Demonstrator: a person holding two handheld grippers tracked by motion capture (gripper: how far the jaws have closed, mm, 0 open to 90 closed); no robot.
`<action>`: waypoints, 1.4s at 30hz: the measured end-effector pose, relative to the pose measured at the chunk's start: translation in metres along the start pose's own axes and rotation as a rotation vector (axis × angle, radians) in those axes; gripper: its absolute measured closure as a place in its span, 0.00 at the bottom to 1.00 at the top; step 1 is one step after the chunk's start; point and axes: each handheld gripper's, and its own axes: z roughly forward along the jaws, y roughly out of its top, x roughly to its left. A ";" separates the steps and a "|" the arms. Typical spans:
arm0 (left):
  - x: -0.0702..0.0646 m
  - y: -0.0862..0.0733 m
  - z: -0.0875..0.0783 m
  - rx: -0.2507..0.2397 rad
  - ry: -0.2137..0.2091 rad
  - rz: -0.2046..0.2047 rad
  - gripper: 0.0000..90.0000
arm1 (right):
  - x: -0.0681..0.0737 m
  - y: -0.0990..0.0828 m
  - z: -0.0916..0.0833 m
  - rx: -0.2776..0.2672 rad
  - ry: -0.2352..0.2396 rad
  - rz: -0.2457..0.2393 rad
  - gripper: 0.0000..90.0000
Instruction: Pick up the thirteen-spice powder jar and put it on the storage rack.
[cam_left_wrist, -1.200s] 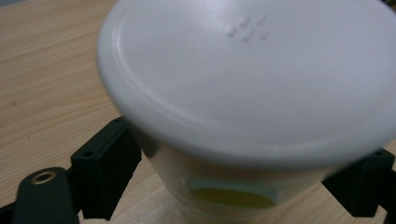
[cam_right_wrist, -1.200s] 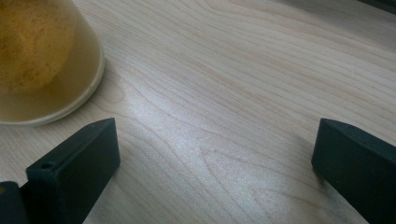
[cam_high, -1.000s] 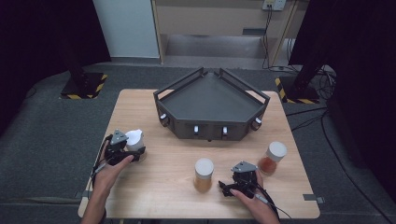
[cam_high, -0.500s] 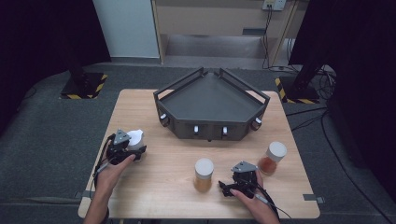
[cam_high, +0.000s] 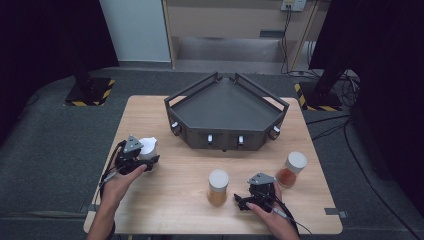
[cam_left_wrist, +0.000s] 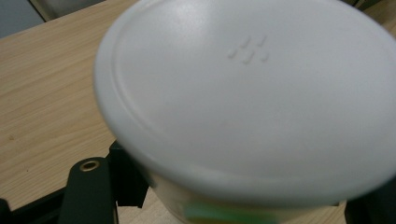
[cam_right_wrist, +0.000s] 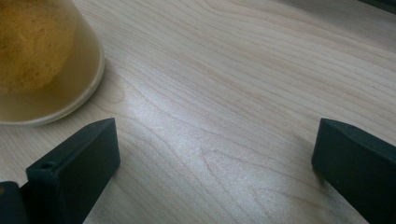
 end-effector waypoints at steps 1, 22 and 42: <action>0.000 0.002 0.000 0.003 -0.002 0.006 0.32 | 0.000 0.000 0.000 0.000 0.000 0.000 0.01; -0.006 0.039 0.000 0.001 -0.087 0.100 0.33 | 0.000 0.000 0.000 0.000 0.000 0.000 0.01; -0.009 0.055 0.012 0.000 -0.133 0.123 0.33 | 0.000 0.000 0.000 0.000 0.000 0.000 0.01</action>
